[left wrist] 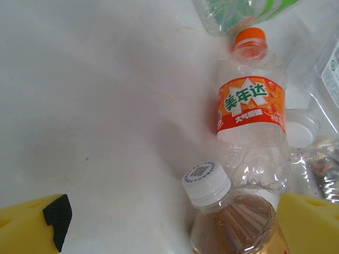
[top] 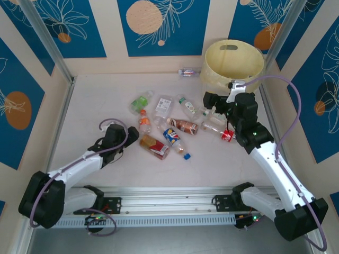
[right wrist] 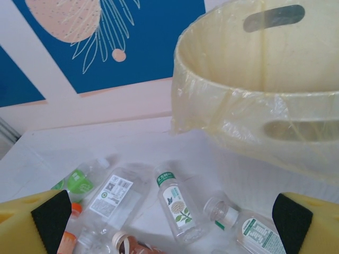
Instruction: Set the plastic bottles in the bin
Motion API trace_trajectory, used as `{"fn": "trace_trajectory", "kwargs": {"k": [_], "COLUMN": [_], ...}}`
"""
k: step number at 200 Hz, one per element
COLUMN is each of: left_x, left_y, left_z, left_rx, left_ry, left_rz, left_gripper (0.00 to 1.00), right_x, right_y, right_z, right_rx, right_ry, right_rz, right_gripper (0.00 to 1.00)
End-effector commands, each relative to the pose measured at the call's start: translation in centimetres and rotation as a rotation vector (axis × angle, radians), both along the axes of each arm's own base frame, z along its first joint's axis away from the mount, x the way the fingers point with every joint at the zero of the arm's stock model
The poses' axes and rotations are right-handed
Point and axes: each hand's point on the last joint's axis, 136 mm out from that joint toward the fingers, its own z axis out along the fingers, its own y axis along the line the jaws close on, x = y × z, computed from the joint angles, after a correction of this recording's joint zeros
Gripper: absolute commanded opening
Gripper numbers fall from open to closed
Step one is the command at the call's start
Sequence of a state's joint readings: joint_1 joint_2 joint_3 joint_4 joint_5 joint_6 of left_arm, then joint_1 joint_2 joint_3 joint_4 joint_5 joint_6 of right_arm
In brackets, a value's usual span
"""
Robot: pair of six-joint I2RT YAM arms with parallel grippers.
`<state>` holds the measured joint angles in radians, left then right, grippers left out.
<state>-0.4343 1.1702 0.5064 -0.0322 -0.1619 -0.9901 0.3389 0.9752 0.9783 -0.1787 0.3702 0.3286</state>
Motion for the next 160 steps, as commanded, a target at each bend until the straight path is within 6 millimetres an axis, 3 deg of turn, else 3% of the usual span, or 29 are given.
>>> {"fn": "trace_trajectory", "kwargs": {"k": [1,37,79,119,160], "left_x": [-0.7,-0.4,-0.1,-1.0,-0.6], "left_y": [-1.0,-3.1,-6.0,-6.9,-7.4], "left_z": [-0.5,0.5,0.0,-1.3,-2.2], "left_rx": [-0.077,-0.100,-0.200,-0.194,-0.206], "left_ry": [0.094,0.103,0.163,0.236,0.271], "left_rz": [0.048,0.028,0.021,0.104,0.158], "left_gripper": [1.00,1.00,1.00,1.00,1.00], "right_x": [-0.5,-0.7,-0.6,-0.7,-0.7], "right_y": [0.6,0.8,0.8,0.5,0.2], "right_z": [1.1,0.9,0.4,-0.5,-0.8], "right_rx": [0.004,0.008,0.001,-0.021,-0.053], "right_ry": [-0.075,-0.082,-0.091,-0.062,-0.044], "right_rz": [0.051,0.070,0.070,0.059,0.051], "right_gripper": [1.00,1.00,1.00,1.00,1.00]}}
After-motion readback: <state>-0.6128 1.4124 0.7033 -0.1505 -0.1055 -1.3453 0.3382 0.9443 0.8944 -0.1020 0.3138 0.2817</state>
